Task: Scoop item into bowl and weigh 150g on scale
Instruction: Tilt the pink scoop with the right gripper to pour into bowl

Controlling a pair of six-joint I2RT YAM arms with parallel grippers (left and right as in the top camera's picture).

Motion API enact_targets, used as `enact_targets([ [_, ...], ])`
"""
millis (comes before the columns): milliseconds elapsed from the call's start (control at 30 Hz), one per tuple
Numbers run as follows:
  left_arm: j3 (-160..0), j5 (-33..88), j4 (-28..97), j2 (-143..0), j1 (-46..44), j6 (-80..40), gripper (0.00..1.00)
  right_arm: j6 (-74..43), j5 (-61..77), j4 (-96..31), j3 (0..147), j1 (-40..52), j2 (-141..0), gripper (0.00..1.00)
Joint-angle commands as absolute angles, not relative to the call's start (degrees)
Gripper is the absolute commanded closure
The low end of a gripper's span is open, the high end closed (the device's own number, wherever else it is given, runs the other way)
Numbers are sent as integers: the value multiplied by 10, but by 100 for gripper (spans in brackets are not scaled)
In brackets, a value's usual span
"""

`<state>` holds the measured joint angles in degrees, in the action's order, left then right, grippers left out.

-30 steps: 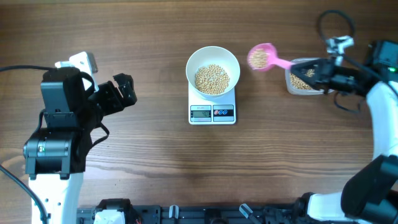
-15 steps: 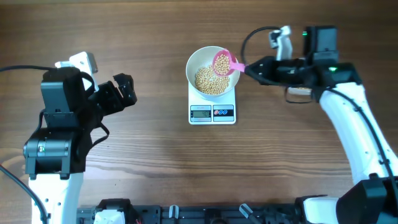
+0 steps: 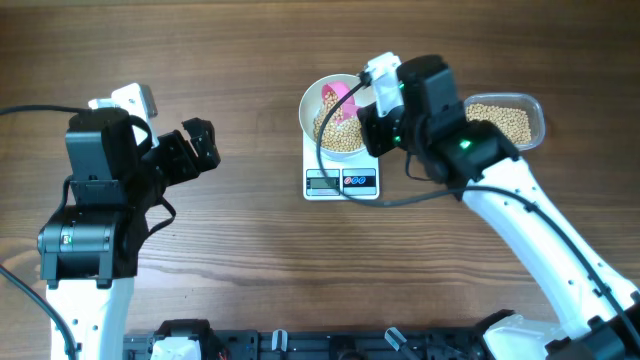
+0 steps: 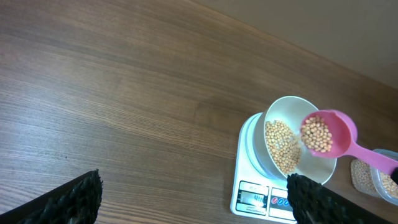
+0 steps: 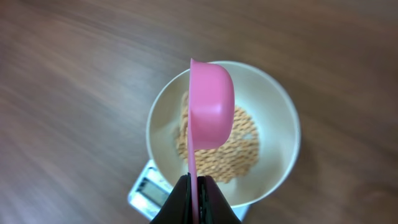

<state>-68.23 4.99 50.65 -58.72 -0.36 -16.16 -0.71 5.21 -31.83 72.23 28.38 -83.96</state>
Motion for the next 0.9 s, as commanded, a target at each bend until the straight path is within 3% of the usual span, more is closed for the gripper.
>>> enact_targets([
  [0,-693,44,507,-589,0,-154,0,63,-72,-310,721,314,-827,96],
  [167,-693,44,507,-589,-1,-154,0,104,-163,-306,721,339,-827,96],
  [633,-693,44,507,-589,-1,-154,0,193,-197,-304,721,352,-827,96],
  [767,-693,44,507,-589,0,-154,0,184,-196,-302,721,368,-827,96],
  [867,-693,44,507,-589,0,-154,0,112,-187,-301,721,368,-827,96],
])
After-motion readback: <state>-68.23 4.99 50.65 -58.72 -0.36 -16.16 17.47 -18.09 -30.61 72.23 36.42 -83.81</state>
